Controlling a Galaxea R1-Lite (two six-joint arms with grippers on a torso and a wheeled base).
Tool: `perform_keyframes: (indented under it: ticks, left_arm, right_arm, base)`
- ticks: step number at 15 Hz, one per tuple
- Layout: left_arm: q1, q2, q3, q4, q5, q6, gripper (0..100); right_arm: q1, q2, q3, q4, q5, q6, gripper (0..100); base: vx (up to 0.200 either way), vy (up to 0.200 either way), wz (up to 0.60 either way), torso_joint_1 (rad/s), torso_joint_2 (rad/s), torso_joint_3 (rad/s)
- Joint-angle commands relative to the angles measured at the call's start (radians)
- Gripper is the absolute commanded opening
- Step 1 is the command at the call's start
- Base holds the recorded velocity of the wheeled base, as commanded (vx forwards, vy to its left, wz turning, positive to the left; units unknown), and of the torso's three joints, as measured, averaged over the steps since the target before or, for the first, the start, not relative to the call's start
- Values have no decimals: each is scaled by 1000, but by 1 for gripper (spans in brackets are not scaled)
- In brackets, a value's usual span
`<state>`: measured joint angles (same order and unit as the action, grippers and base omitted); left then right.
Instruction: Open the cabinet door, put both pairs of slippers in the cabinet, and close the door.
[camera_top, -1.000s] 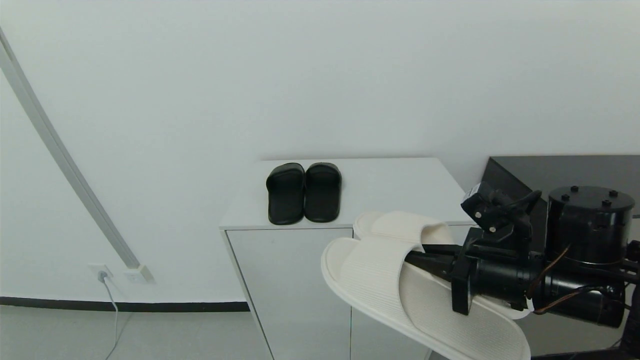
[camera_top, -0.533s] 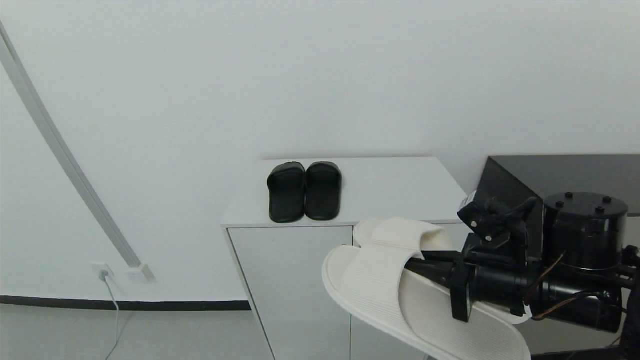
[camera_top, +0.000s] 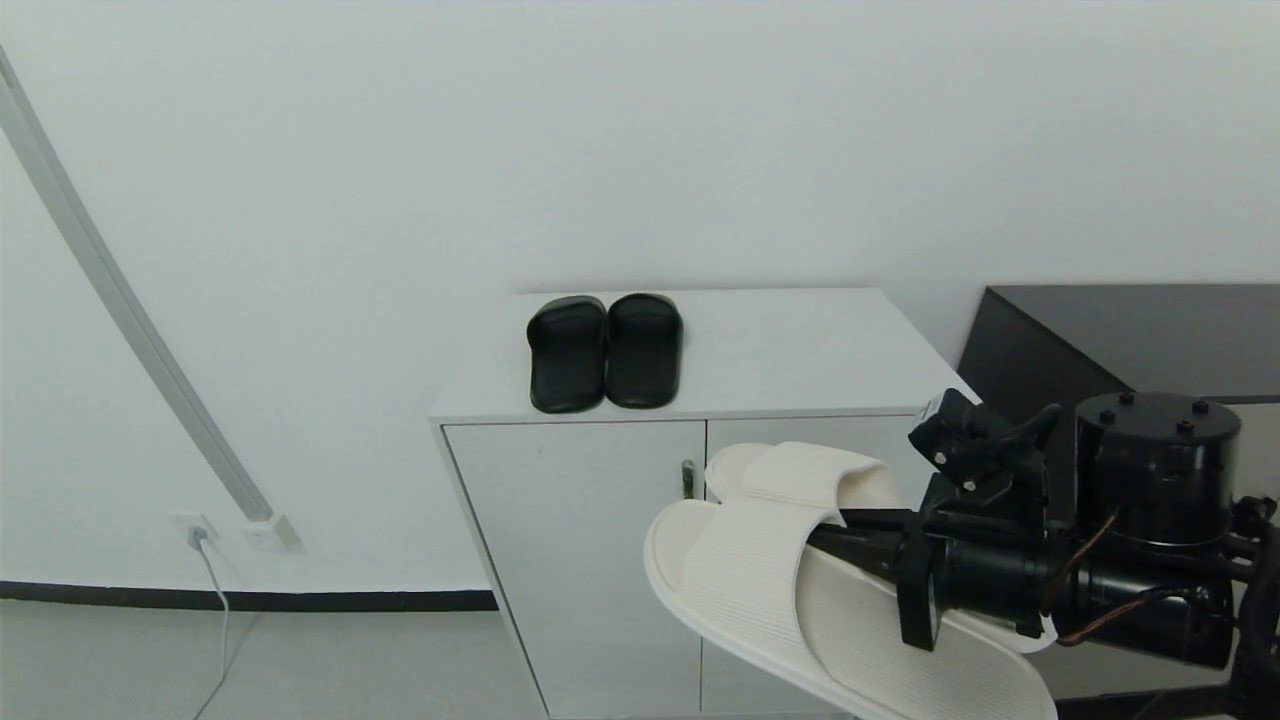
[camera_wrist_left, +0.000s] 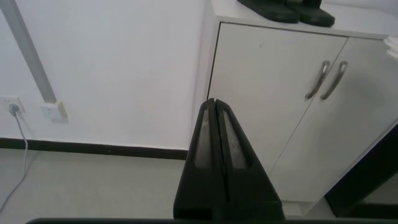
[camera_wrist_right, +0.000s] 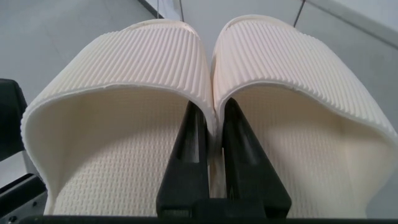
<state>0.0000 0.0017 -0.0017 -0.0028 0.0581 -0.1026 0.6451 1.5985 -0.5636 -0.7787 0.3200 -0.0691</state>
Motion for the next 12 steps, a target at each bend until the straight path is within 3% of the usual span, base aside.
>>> perform_keyframes:
  ticks: [1,3,4,12]
  left_arm:
    - [0,0,0,0,0,0,0]
    - [0,0,0,1,-3,3,0]
    - [0,0,0,0,-1,3,100]
    - [0,0,0,0,-1,1,100]
  right_arm:
    - [2,9,5,-7,-1,0,0]
    - [2,11,10,-7,-1,-3,0]
    - [4,15,11,-7,-1,-8,0]
    - [5,31,42,-34,-2,-27,0]
  base:
    - [0,0,0,-232,554,320]
    - [0,0,0,-220,539,325]
    - [0,0,0,-212,530,315]
    - [0,0,0,-179,504,319]
